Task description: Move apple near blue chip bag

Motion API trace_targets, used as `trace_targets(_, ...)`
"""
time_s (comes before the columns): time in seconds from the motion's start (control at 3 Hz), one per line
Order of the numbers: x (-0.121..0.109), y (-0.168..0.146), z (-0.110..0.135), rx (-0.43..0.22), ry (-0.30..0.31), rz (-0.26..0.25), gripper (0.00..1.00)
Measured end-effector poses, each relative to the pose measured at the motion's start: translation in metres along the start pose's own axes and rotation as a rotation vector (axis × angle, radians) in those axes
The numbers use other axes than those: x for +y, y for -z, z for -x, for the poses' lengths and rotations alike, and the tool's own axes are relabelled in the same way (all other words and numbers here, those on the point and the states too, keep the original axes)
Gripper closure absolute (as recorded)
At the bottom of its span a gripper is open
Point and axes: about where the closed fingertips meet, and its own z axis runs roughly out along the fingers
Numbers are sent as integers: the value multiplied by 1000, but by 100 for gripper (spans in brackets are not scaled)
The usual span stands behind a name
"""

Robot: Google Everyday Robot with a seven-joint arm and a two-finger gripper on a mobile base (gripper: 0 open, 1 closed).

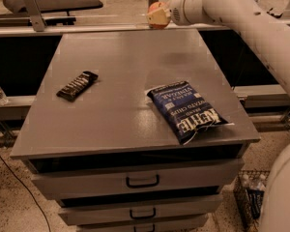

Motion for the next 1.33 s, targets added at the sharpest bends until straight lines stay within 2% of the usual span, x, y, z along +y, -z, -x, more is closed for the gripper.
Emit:
trace_targets(0.33,-4,0,-8,18,-10,35,100)
trace_targets(0.67,-25,45,-25,66,-18,92,100)
trace_targets(1.0,-35,86,-32,85,-21,117,100)
trace_targets(1.33,-33,126,-47,102,-57,138,100)
